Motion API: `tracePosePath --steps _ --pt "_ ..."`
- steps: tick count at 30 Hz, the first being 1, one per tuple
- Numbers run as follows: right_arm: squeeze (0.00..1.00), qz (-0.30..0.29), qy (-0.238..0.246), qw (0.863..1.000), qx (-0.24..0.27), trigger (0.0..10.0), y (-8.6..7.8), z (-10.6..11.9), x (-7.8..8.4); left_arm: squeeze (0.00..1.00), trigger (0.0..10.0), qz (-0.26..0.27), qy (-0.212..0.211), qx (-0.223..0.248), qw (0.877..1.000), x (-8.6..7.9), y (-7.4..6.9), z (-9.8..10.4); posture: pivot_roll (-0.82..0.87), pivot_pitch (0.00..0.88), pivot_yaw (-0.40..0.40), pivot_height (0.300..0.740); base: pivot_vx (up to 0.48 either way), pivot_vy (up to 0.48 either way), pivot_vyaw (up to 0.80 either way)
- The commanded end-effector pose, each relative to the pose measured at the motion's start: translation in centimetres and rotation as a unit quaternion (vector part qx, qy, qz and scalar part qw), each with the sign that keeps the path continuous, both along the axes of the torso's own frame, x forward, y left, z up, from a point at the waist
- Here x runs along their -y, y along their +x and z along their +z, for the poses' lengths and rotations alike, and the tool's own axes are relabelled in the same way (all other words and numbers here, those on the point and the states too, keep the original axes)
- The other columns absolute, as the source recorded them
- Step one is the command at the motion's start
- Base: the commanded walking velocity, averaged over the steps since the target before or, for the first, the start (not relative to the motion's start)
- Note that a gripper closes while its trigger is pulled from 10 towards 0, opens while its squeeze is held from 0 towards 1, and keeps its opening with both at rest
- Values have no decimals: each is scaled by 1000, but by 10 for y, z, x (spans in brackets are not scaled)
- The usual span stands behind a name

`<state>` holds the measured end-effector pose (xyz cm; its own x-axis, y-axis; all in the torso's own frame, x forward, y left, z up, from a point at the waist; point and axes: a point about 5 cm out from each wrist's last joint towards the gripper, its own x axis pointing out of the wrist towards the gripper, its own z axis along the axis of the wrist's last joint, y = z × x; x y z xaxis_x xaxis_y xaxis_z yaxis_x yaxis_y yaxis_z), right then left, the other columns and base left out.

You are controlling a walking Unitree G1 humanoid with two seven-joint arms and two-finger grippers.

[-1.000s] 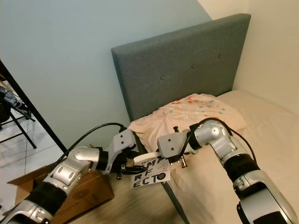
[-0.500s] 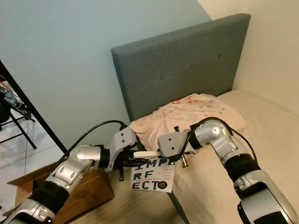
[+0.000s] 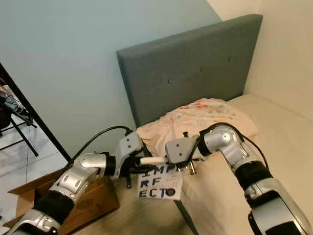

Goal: Clean up the room

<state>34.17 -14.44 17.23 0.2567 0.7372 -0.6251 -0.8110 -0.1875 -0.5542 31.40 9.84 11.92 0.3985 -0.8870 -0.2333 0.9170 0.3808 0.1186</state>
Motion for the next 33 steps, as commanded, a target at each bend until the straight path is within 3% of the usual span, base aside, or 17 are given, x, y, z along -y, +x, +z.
tracePosePath --steps 1,2,4,12,13,16,19,21,24,25,26,28,29,30,31,32,33 --pt "0 -58 31 997 37 10000 12 12 8 0 0 12 -33 -15 999 -5 -2 0 -89 43 76 740 0 0 0" --pt "0 -103 45 991 68 10000 20 18 17 0 0 11 -38 -19 999 -9 -7 -2 -87 42 72 740 0 0 0" --pt "0 -123 54 988 82 10000 23 20 22 0 0 5 -38 -21 999 -10 -11 -3 -86 39 69 740 0 0 0" --pt "0 -136 83 983 96 10000 24 21 21 0 0 -15 -37 -17 999 -7 -15 -1 -85 36 62 740 0 0 0" --pt "1000 -138 99 982 85 10000 25 22 19 0 0 -17 -35 -15 999 -7 -16 -1 -84 35 61 740 0 0 0" --pt "1000 -131 119 982 69 10000 24 24 15 0 0 -22 -32 -13 999 -6 -17 0 -84 35 61 740 0 0 0" --pt "1000 -126 113 979 112 10000 26 28 13 0 0 -30 -30 -11 999 -4 -18 0 -87 31 61 740 0 0 0" --pt "0 -140 119 972 145 10000 30 34 14 0 0 -36 -30 -9 999 -3 -19 2 -88 30 58 740 0 0 0" --pt "0 -163 138 963 161 10000 35 42 17 0 0 -36 -30 -8 999 -3 -19 2 -88 30 58 740 0 0 0" --pt "0 -222 184 939 189 10000 44 54 23 0 0 -13 -30 -9 999 -5 -16 1 -89 31 59 740 0 0 0" --pt "0 -222 184 939 189 10000 44 54 23 0 0 -13 -30 -9 999 -5 -16 1 -89 31 59 740 0 0 0" --pt "0 -290 232 904 211 10000 51 65 33 0 0 31 -29 -4 999 -10 -10 -1 -89 31 59 740 0 0 0" --pt "0 -290 232 904 211 10000 51 65 33 0 0 31 -29 -4 999 -10 -10 -1 -89 31 59 740 0 0 0" --pt "0 -341 290 870 207 10000 55 71 39 0 0 92 -26 5 995 -16 -1 -1 -88 34 56 740 0 0 0" --pt "0 -405 370 816 184 10000 59 75 46 0 0 175 -26 12 984 -27 9 -1 -85 37 56 740 0 0 0" --pt "0 -442 425 775 153 10000 60 71 48 0 0 247 -39 10 968 -37 18 1 -84 37 58 740 0 0 0" --pt "0 -442 425 775 153 10000 60 71 48 0 0 247 -39 10 968 -37 18 1 -84 37 58 740 0 0 0"
